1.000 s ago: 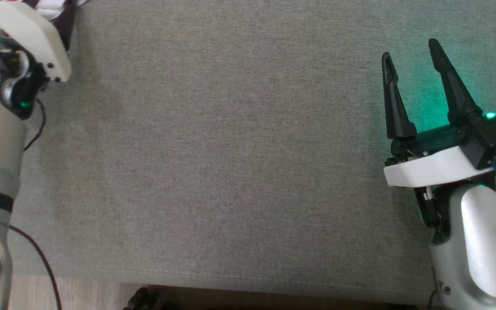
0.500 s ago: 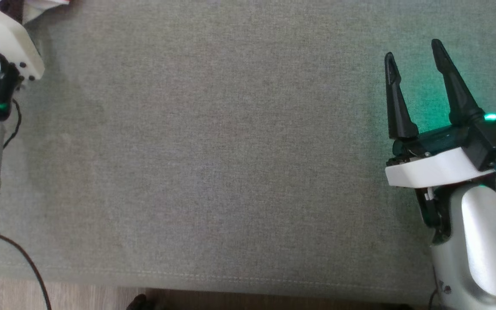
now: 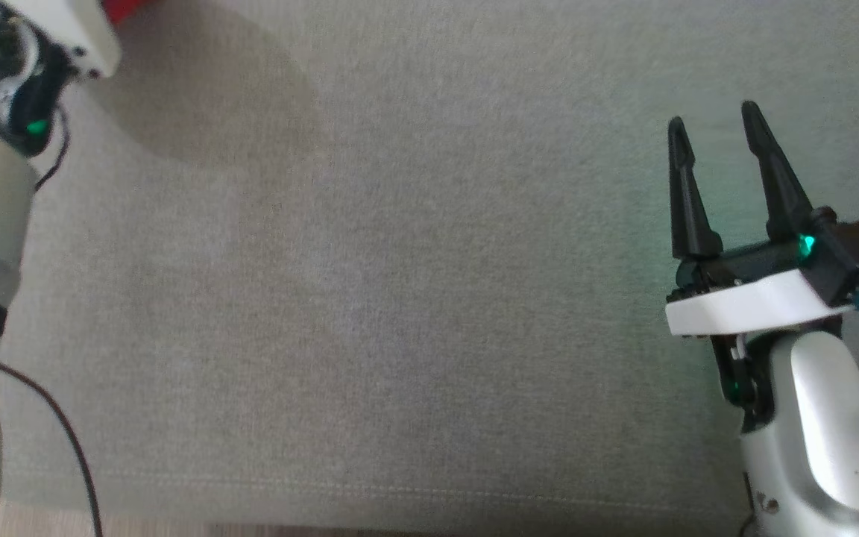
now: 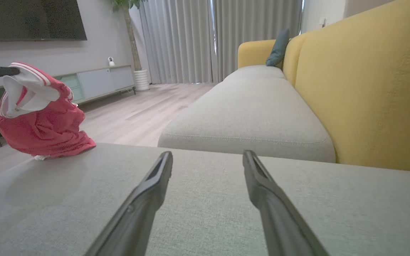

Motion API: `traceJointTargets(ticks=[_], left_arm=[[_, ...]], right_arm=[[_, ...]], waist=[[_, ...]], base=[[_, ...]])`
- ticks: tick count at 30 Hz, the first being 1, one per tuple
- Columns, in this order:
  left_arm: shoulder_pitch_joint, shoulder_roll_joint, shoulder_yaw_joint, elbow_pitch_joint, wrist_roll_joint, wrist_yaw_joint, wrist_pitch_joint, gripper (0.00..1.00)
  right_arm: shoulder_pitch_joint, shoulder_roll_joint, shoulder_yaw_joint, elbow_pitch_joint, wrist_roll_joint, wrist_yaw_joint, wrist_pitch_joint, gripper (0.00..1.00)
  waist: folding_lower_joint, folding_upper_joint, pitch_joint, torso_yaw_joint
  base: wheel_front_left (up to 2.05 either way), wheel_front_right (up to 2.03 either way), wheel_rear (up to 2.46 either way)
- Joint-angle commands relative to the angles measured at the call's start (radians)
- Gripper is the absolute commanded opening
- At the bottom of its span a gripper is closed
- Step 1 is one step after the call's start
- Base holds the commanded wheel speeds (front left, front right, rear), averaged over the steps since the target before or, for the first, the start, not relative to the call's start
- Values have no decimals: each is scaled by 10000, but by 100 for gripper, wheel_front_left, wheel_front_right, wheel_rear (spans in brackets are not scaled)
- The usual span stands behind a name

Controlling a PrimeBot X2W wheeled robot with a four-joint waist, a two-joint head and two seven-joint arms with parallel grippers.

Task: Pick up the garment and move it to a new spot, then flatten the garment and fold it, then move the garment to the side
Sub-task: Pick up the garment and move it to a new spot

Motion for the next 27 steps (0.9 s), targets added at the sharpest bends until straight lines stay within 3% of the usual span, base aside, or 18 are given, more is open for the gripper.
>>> traceJointTargets(ticks=[1,9,15,22,27], left_arm=[[-652,466,150,-537,-154,6,49,0],[-960,281,-1011,-2444,-952,4,583,0],[-1386,-651,-1031,-3497,-1716,33,744,0],[-1629,-1680,-778,-4209,-2189,825,833,0],[-689,-1641,-846,-4162,-2258,1407,948,0]], right_arm=[[180,7,144,-237,120,63,-124,100],[590,7,109,536,748,63,-602,100],[772,7,96,926,1057,63,-844,100],[881,7,70,1098,1190,63,-977,100],[834,7,-32,1156,1241,63,-1054,100]], waist=[[0,0,-558,-244],[0,0,-1795,-1098],[0,0,-2280,-1781],[0,0,-2364,-2208],[0,0,-2096,-2193]], base=[[0,0,0],[0,0,0],[0,0,0],[0,0,0],[0,0,0]])
